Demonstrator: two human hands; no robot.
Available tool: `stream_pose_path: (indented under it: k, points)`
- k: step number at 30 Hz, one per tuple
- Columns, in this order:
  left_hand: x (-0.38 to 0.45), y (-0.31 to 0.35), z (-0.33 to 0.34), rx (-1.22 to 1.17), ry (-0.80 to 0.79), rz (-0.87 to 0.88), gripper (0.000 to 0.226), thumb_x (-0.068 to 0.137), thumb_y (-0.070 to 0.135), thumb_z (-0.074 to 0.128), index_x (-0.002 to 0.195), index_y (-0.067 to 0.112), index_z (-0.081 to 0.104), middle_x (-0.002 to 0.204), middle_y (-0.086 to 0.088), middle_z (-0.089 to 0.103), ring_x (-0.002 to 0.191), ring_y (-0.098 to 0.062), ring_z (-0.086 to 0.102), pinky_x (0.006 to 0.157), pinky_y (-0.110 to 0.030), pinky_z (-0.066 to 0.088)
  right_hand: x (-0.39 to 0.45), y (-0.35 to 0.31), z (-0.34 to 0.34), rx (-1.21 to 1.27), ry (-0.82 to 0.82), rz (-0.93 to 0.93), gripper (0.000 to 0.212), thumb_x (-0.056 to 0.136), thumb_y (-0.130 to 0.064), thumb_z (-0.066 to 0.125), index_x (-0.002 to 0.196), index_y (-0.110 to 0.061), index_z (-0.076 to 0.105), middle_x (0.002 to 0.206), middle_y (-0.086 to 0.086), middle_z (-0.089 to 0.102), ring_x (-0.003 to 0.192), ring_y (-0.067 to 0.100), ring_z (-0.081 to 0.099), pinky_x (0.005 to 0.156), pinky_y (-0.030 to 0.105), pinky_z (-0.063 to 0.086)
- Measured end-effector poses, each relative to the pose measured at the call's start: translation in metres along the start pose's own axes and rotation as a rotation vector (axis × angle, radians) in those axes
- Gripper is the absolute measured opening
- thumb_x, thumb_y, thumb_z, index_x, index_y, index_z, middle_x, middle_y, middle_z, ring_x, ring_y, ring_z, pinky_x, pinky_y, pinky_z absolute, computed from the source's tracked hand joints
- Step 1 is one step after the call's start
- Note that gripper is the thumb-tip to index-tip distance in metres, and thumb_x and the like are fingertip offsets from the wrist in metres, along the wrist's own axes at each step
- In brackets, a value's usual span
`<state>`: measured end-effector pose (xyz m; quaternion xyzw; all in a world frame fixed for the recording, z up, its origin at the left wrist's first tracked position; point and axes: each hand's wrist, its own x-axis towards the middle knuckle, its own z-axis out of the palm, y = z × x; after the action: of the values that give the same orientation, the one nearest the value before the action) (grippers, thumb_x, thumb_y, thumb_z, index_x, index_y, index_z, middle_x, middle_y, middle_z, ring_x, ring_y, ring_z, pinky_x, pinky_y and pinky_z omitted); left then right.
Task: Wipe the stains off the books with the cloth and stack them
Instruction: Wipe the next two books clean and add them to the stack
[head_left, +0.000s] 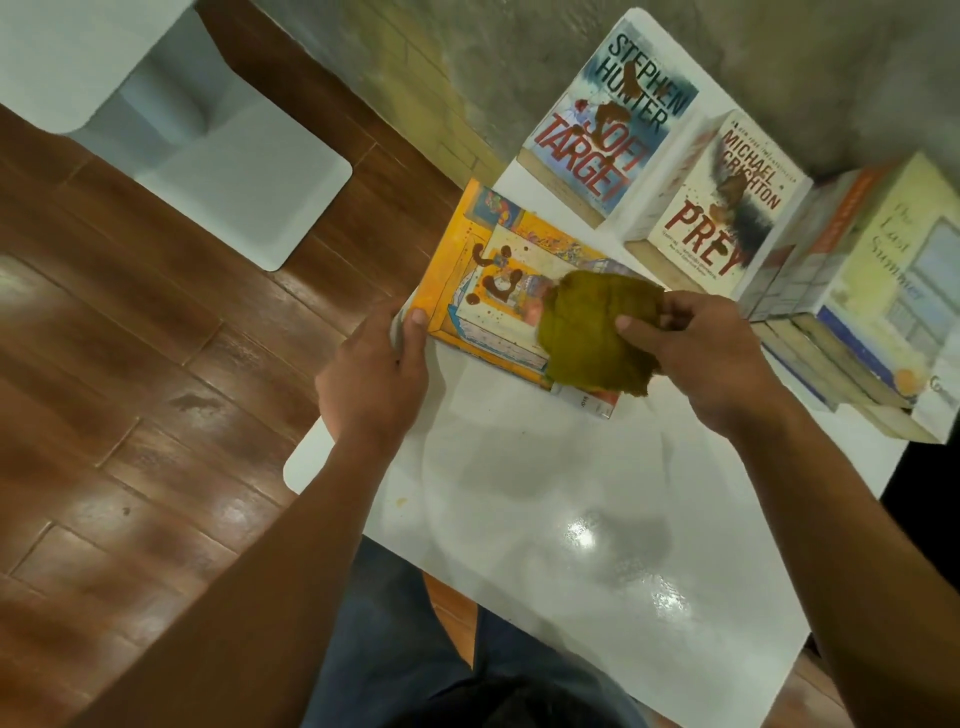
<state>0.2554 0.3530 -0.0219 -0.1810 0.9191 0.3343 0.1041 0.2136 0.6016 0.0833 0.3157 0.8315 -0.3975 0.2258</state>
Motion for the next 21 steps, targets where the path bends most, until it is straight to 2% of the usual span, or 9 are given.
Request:
stream_pose_path:
  k: [2, 4, 6, 7, 10, 12, 15, 18, 21]
  points:
    - [0.002, 0.001, -0.001, -0.015, -0.058, -0.026, 0.047, 0.103, 0.059, 0.031, 0.13, 0.03, 0.057, 0.109, 0.006, 0.071, 0.096, -0.019, 0.067, 0.076, -0.031, 0.041, -0.002, -0.004, -0.008, 0.148, -0.066, 0.049, 0.015, 0.087, -0.024, 0.075, 0.095, -0.023, 0.062, 0.098, -0.005, 0.064, 0.094, 0.015, 0.063, 0.083, 0.038, 0.058]
    - [0.002, 0.004, -0.005, -0.038, -0.088, -0.034, 0.051, 0.104, 0.056, 0.033, 0.139, 0.024, 0.05, 0.131, 0.0, 0.063, 0.115, -0.025, 0.061, 0.09, -0.04, 0.042, -0.008, -0.011, -0.02, 0.304, -0.126, 0.051, 0.02, 0.086, -0.02, 0.075, 0.103, -0.015, 0.067, 0.105, 0.0, 0.07, 0.102, 0.021, 0.066, 0.091, 0.046, 0.057]
    - [0.002, 0.011, -0.017, -0.032, -0.021, -0.038, 0.056, 0.104, 0.053, 0.037, 0.148, 0.018, 0.04, 0.145, -0.008, 0.049, 0.13, -0.03, 0.05, 0.106, -0.051, 0.035, -0.016, -0.021, -0.026, 0.417, -0.173, 0.034, 0.027, 0.086, -0.016, 0.075, 0.112, -0.015, 0.068, 0.105, 0.002, 0.073, 0.102, 0.022, 0.069, 0.092, 0.05, 0.057]
    - [0.003, 0.018, -0.023, -0.03, 0.034, -0.021, 0.058, 0.103, 0.053, 0.038, 0.149, 0.017, 0.038, 0.147, -0.011, 0.046, 0.132, -0.032, 0.046, 0.108, -0.053, 0.034, -0.02, -0.026, -0.029, 0.455, -0.185, 0.025, 0.034, 0.086, -0.015, 0.075, 0.118, -0.019, 0.066, 0.106, 0.002, 0.073, 0.102, 0.023, 0.07, 0.091, 0.05, 0.057]
    - [0.003, 0.045, -0.047, -0.163, 0.037, 0.24, 0.061, 0.102, 0.054, 0.038, 0.149, 0.017, 0.038, 0.144, -0.006, 0.045, 0.128, -0.028, 0.05, 0.103, -0.053, 0.044, -0.034, -0.046, -0.033, 0.565, -0.206, 0.01, 0.045, 0.087, -0.012, 0.074, 0.124, -0.036, 0.063, 0.114, 0.003, 0.07, 0.102, 0.023, 0.069, 0.089, 0.048, 0.058]
    - [0.003, 0.075, -0.068, -0.271, -0.042, 0.501, 0.065, 0.1, 0.059, 0.037, 0.149, 0.017, 0.038, 0.141, 0.002, 0.045, 0.124, -0.02, 0.051, 0.1, -0.048, 0.046, -0.047, -0.067, -0.04, 0.663, -0.177, -0.04, 0.032, 0.088, -0.01, 0.072, 0.115, -0.028, 0.07, 0.111, 0.008, 0.072, 0.093, 0.021, 0.071, 0.089, 0.048, 0.057]
    - [0.0, 0.115, -0.088, -0.274, -0.088, 0.769, 0.084, 0.089, 0.075, 0.042, 0.15, 0.019, 0.035, 0.144, -0.006, 0.046, 0.129, -0.015, 0.044, 0.105, -0.035, 0.039, -0.065, -0.091, -0.049, 0.776, -0.159, -0.077, 0.007, 0.093, -0.007, 0.066, 0.098, -0.01, 0.068, 0.09, 0.012, 0.072, 0.076, 0.019, 0.071, 0.066, 0.034, 0.06]
    - [-0.006, 0.152, -0.106, -0.315, -0.08, 0.848, 0.086, 0.078, 0.07, 0.065, 0.146, 0.024, 0.038, 0.143, 0.004, 0.047, 0.13, -0.009, 0.046, 0.107, -0.024, 0.037, -0.088, -0.113, -0.061, 0.936, -0.226, -0.089, 0.011, 0.097, -0.01, 0.061, 0.094, -0.001, 0.066, 0.086, 0.015, 0.072, 0.074, 0.019, 0.071, 0.062, 0.026, 0.06]
    - [-0.007, 0.178, -0.12, -0.505, -0.123, 0.721, 0.043, 0.082, 0.05, 0.073, 0.118, 0.029, 0.061, 0.107, 0.016, 0.067, 0.1, 0.001, 0.062, 0.087, -0.024, 0.05, -0.106, -0.125, -0.072, 1.094, -0.269, -0.07, 0.018, 0.097, -0.015, 0.061, 0.095, 0.002, 0.066, 0.081, 0.014, 0.067, 0.069, 0.018, 0.069, 0.06, 0.022, 0.059]
